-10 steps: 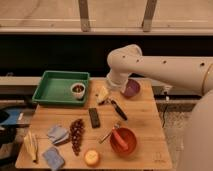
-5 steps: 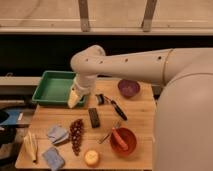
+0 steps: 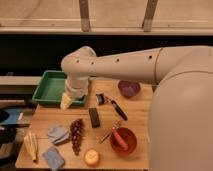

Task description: Place banana in purple bowl

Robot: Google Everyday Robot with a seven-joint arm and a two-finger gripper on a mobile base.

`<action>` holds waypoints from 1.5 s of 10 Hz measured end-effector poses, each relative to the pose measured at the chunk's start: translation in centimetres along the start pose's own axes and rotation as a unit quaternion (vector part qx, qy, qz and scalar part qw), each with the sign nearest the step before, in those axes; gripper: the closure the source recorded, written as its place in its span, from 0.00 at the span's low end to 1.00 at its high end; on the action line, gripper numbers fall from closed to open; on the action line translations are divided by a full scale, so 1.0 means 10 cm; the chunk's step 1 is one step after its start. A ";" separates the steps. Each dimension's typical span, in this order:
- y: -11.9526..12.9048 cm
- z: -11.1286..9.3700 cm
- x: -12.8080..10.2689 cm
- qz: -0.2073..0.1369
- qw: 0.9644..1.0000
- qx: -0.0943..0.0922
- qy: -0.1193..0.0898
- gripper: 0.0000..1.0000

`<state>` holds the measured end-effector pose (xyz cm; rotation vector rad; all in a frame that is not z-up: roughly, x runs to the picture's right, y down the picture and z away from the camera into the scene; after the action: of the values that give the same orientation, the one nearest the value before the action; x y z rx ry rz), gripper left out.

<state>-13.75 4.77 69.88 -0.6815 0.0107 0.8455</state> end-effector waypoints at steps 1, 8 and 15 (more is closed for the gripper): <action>-0.02 0.00 0.01 0.003 1.000 0.000 0.000 0.20; 0.94 0.36 -0.28 -0.125 0.992 -0.029 0.022 0.20; 1.99 1.11 -0.41 -0.259 0.959 -0.063 0.093 0.20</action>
<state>-33.13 17.45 68.82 -0.8340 -0.0507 0.2763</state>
